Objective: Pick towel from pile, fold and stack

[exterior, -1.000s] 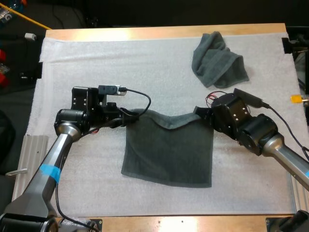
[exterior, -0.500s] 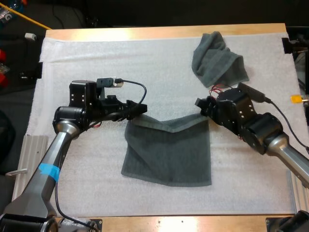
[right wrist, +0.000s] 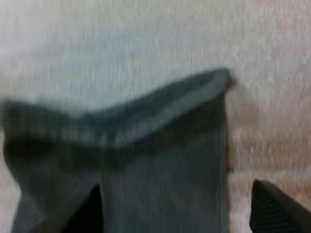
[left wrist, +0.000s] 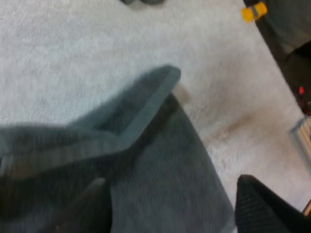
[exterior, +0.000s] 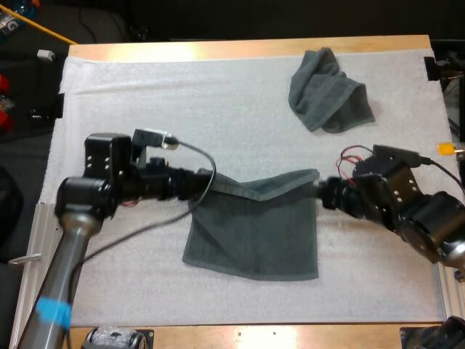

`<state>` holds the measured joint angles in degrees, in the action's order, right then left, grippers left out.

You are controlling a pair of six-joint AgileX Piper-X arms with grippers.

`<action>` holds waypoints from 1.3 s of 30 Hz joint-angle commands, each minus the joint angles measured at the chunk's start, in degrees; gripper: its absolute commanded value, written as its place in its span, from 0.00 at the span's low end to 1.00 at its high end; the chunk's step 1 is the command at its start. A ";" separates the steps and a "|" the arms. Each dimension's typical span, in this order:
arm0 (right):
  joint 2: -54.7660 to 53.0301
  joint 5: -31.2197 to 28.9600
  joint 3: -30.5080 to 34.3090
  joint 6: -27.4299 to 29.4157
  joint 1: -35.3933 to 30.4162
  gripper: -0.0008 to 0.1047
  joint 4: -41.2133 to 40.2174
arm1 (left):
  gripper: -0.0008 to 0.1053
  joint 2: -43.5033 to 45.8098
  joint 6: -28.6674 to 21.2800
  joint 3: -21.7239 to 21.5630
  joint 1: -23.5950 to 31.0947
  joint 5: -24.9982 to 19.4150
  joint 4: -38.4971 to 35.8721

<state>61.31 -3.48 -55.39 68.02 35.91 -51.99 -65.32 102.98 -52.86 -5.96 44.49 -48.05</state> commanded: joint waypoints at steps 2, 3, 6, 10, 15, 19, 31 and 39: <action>-0.89 1.11 -0.23 3.75 1.63 0.54 -2.33 | 0.51 3.45 -2.30 -0.42 0.01 -2.81 -4.37; -0.99 1.13 -0.23 4.45 2.06 0.52 -2.47 | 0.51 4.40 -2.75 -0.42 0.01 -3.41 -5.80; -0.98 1.11 -0.23 4.87 4.86 0.37 -2.73 | 0.51 8.45 -3.08 -0.42 0.01 -5.67 -10.55; -0.98 0.73 -0.23 4.87 7.49 0.24 -2.25 | 0.51 14.31 -3.20 -0.42 -0.37 -10.71 -15.14; -0.98 1.17 -0.23 5.22 7.79 0.03 -2.25 | 0.51 19.81 -3.05 -0.31 -0.36 -14.18 -19.71; -0.11 1.97 -0.23 5.51 7.79 0.01 -1.92 | 0.51 22.57 -3.05 -0.31 -0.36 -15.12 -23.49; 11.85 10.04 -0.23 7.02 7.79 0.01 5.08 | 0.51 27.28 -3.05 -0.31 -0.36 -16.89 -31.08; 22.22 12.72 -1.65 7.02 7.79 0.01 13.28 | 0.51 27.28 -3.05 -0.31 -0.36 -16.89 -31.90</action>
<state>83.37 8.29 -56.33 74.38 43.61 -39.72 -38.14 99.90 -52.86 -6.10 28.17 -79.57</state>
